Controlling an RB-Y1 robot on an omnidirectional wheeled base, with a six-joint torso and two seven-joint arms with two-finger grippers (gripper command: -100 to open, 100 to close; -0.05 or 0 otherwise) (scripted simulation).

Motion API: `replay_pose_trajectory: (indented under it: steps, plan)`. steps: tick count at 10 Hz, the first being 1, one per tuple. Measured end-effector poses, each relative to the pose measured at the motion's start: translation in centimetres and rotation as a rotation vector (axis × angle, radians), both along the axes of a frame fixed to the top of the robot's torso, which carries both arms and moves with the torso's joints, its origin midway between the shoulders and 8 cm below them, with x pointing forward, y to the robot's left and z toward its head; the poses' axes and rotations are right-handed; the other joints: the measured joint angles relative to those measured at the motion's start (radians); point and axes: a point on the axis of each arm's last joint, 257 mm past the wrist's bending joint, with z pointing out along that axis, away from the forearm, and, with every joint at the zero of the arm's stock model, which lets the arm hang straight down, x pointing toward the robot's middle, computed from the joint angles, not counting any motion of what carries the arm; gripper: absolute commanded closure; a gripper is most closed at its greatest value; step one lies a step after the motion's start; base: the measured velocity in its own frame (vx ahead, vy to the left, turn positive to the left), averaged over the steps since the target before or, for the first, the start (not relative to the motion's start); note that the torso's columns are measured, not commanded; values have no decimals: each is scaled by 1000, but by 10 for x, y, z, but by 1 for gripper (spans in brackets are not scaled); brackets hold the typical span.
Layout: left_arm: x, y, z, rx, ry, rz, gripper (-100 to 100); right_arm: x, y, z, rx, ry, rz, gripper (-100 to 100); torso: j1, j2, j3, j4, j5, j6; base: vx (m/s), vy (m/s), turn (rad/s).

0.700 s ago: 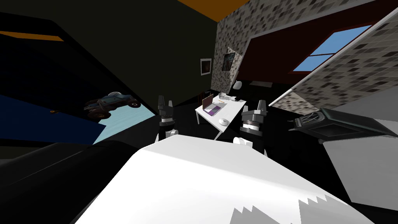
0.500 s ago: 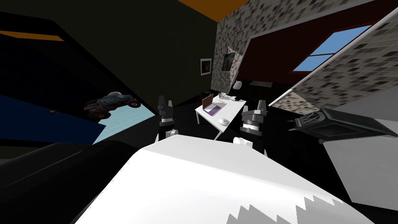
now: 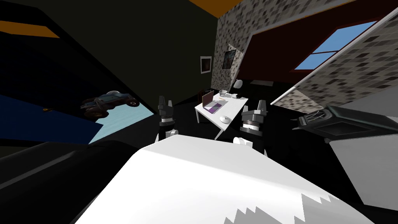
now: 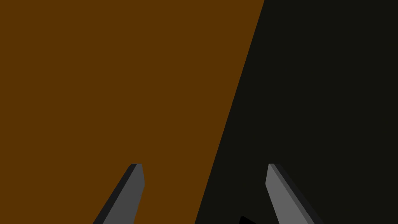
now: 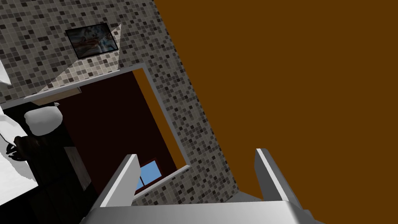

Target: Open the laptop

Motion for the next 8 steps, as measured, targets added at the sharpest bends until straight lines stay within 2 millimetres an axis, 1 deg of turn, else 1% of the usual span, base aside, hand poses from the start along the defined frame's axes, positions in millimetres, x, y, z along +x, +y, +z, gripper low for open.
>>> replay_pose_trajectory:
  steps: [2,3,4,5,8]
  plan:
    - [0,0,0,0,0,0,0,0,0,0,0,0,0,0,0,148,-295,148,0,0,0,0,0]
    - [0,0,0,0,0,0,0,0,0,0,0,0,0,-100,0,221,-443,221,0,0,17,20,-18]
    - [0,0,0,0,0,0,0,2,4,-2,-29,10,11,-100,1,255,-512,254,0,0,35,51,-27]
    - [0,0,0,0,1,0,0,5,7,-5,-65,24,22,-100,2,263,-532,264,1,0,42,86,-28]
    - [0,0,0,0,1,0,0,16,17,-18,-195,73,45,-100,2,267,-537,268,1,0,61,123,-46]
